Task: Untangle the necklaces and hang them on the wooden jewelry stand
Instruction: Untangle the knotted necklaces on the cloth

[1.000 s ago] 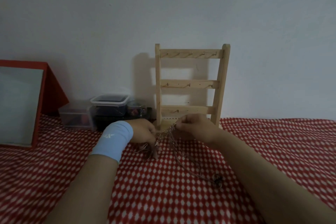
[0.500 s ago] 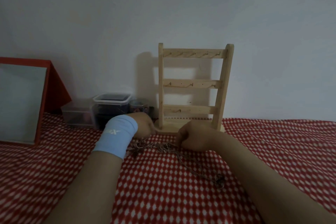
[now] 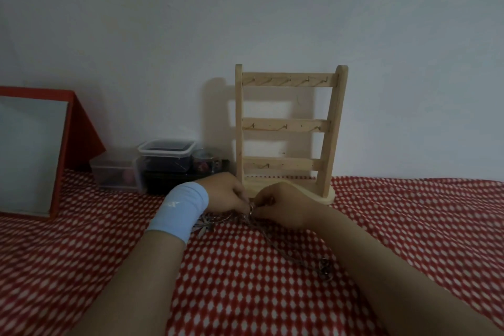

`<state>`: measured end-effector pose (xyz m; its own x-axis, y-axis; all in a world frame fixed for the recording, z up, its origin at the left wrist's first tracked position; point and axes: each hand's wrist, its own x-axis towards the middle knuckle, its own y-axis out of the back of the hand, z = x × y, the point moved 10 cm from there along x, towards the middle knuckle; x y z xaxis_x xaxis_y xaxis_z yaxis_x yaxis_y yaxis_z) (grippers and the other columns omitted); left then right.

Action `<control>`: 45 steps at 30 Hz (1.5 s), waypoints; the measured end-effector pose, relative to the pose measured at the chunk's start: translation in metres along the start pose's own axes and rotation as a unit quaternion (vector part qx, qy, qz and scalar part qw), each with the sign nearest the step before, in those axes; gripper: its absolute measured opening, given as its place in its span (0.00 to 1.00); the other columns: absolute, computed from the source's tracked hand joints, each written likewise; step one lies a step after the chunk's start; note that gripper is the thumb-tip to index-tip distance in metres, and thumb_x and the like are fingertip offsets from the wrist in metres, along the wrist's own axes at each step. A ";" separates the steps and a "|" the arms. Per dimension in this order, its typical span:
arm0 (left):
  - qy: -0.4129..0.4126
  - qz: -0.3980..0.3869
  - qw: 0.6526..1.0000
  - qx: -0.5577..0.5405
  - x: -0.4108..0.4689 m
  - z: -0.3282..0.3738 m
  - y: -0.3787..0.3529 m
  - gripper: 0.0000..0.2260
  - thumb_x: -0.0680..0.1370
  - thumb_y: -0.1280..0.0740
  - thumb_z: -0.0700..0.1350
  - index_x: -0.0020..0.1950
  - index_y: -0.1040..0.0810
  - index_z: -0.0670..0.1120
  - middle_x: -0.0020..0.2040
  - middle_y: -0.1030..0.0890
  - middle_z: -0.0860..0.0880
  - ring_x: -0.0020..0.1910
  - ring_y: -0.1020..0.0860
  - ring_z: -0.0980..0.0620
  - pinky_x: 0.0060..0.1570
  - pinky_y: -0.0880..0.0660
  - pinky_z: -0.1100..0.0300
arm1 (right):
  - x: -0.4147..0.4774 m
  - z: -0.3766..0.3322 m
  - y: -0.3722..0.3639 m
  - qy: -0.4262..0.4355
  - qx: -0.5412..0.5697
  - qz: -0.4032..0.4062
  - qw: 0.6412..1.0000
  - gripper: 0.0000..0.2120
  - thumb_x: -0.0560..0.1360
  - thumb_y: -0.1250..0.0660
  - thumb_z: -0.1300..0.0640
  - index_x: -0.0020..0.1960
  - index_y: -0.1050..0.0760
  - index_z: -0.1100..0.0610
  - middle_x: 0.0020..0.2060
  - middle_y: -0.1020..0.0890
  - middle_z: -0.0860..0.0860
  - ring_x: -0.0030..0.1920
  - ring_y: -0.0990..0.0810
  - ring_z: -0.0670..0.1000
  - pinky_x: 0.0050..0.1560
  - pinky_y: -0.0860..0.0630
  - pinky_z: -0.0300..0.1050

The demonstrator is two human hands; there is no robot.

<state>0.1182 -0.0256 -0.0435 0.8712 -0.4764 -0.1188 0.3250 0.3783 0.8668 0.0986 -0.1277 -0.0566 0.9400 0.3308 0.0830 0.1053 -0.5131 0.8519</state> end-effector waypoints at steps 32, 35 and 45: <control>-0.033 0.001 0.993 -0.113 -0.014 -0.004 0.030 0.11 0.75 0.29 0.37 0.52 0.20 0.51 0.42 0.19 0.52 0.38 0.20 0.56 0.41 0.21 0.62 | -0.008 0.017 0.025 -0.072 0.381 0.032 0.921 0.11 0.83 0.34 0.55 0.46 0.17 0.59 0.33 0.22 0.49 0.33 0.27 0.47 0.40 0.26 0.43; -0.010 -0.037 0.997 -0.072 -0.017 -0.004 0.024 0.09 0.74 0.27 0.45 0.53 0.20 0.54 0.47 0.17 0.56 0.47 0.19 0.56 0.52 0.23 0.62 | -0.009 0.012 0.026 -0.054 0.406 0.018 0.912 0.11 0.82 0.34 0.55 0.47 0.14 0.55 0.39 0.16 0.50 0.39 0.20 0.49 0.46 0.22 0.44; -0.031 0.082 0.983 -0.160 -0.005 0.011 0.028 0.06 0.76 0.29 0.45 0.53 0.16 0.49 0.41 0.14 0.50 0.41 0.15 0.55 0.46 0.22 0.66 | -0.006 0.010 0.032 -0.049 0.372 0.091 0.923 0.06 0.80 0.31 0.62 0.56 0.18 0.58 0.36 0.15 0.45 0.31 0.18 0.40 0.39 0.20 0.38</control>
<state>0.1192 -0.0212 -0.0130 0.9007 -0.4318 0.0472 0.2901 0.6789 0.6745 0.0991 -0.1542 -0.0347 0.9849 0.1320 0.1118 0.1028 -0.9665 0.2350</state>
